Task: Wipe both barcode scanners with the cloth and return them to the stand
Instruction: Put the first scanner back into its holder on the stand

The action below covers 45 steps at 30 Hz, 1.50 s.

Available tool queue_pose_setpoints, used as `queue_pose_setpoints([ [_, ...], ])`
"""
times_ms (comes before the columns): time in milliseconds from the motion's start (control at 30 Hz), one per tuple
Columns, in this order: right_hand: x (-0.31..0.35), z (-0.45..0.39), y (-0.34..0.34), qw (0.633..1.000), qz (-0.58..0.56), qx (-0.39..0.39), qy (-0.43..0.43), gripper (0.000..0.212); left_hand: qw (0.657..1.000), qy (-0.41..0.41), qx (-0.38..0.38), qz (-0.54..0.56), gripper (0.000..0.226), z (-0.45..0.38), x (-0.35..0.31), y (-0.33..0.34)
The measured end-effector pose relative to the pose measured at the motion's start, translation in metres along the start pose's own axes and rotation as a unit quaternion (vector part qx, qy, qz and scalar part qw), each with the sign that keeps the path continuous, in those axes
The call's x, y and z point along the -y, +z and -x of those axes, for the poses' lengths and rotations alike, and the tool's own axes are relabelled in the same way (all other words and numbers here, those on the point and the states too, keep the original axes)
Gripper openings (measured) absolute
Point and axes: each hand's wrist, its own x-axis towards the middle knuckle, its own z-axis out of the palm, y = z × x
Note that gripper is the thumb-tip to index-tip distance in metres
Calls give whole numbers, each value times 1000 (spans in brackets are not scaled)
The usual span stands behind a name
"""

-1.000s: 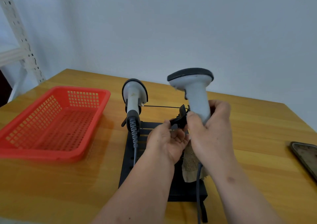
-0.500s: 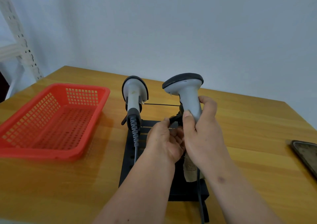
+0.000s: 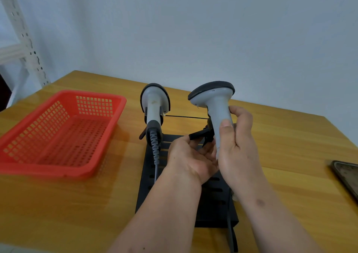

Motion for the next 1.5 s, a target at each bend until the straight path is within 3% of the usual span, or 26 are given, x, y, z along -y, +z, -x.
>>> queue_pose_setpoints([
  [167, -2, 1, -4, 1000, 11, -8, -11, 30, 999, 17, -15, 39, 36, 1, 2, 5],
  [467, -5, 0, -9, 998, 51, -17, -25, 33, 999, 49, -21, -2, 34, -5, 2, 1],
  [700, -8, 4, -7, 999, 40, -28, -23, 19, 996, 70, -43, -42, 38, -5, -4, -7],
  [1100, 3, 9, 10, 989, 125, -8, -81, 47, 993, 67, -74, -62, 30, 6, -5, -1],
  [1233, 5, 7, 12, 986, 149, -13, -77, 45, 991, 78, -84, -73, 21, 6, -5, 0],
  [1400, 10, -2, 15, 985, 163, -2, -56, 41, 995, 74, -38, -56, 34, -4, -2, -6],
  [1500, 13, -5, 16, 979, 195, 15, -54, 39, 995, 73, -33, -56, 30, -6, -2, -7],
])
